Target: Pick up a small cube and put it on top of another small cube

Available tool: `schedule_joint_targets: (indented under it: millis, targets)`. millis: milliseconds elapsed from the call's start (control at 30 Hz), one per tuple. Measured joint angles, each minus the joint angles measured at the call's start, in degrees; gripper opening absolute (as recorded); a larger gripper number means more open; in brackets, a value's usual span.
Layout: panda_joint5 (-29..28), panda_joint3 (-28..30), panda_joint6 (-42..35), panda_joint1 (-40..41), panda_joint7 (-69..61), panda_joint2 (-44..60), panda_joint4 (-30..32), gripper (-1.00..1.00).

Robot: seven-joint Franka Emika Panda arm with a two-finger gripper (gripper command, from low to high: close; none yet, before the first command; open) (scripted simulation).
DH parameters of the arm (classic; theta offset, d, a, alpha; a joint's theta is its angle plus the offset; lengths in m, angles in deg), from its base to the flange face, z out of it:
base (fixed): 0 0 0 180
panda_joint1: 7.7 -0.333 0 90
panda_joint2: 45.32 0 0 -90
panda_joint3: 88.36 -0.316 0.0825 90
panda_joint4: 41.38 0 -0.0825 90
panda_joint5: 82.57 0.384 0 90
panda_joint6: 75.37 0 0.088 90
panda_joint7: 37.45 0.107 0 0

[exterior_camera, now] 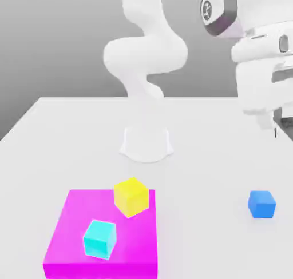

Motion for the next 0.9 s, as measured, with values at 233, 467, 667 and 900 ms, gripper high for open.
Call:
schedule_joint_targets:
  millis: [233,467,667,900]
  targets:
    - [-5.3,-4.2,7.7,-8.0,-8.3,14.7,5.6,0.00]
    - [-13.0,1.5,18.2,-13.1,-4.5,28.9,4.1,-1.00]
    - [-13.5,1.9,18.8,-13.5,-4.0,29.7,3.9,-1.00]
    - [-6.9,-2.3,9.6,-10.2,-9.1,17.9,6.3,-1.00]
